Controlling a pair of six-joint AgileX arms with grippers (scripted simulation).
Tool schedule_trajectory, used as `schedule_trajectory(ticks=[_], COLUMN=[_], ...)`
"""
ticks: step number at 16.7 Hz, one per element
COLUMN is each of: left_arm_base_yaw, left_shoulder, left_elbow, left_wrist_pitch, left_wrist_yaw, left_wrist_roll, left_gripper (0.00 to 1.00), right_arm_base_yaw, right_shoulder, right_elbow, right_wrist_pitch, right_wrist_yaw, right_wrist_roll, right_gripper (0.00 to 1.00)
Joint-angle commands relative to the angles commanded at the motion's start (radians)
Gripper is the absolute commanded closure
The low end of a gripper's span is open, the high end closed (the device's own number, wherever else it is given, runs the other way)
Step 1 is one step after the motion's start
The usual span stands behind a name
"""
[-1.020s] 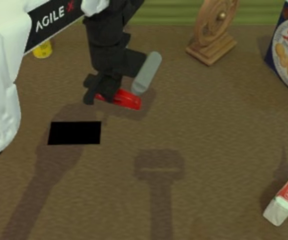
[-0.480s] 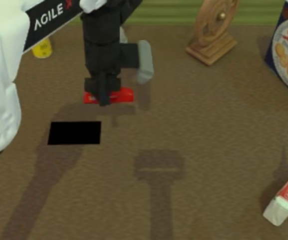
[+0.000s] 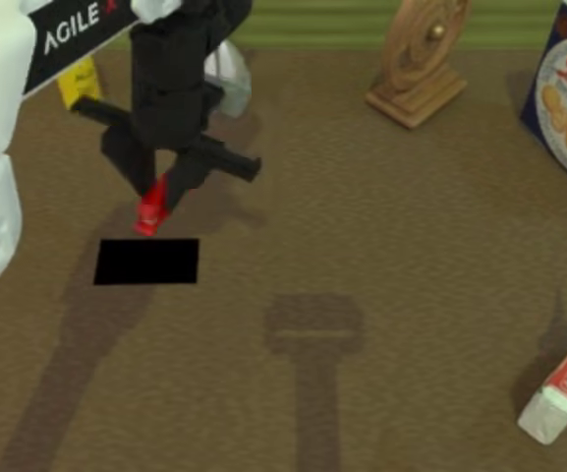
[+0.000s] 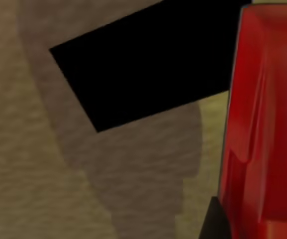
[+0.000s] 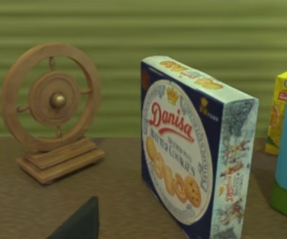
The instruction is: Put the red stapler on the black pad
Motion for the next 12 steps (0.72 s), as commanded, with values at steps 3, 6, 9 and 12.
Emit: schedule_trajectory(ticks=[3,6,9,12], left_arm_base_yaw=[0.017,0.034,0.054,0.074], left_shoulder=[-0.003,-0.006,-0.026,-0.062], left_elbow=[-0.034,-0.061,-0.084,-0.106], left_wrist_pitch=[-0.015,-0.013,0.015,0.066], left_wrist_yaw=[-0.002,0.008,0.031,0.06], left_wrist_roll=[-0.459,-0.886,-1.254,-1.543], left_gripper=[1.0,1.0,1.0,1.0], right_arm_base_yaw=[0.0,0.0,0.0,0.0], right_shoulder=[0.0,0.0,0.0,0.0], right_elbow=[0.0,0.0,0.0,0.0], right_wrist_pitch=[0.0,0.0,0.0,0.0], right_wrist_yaw=[0.0,0.0,0.0,0.0], right_wrist_roll=[0.0,0.0,0.0,0.0], right_gripper=[0.0,0.0,0.0,0.0])
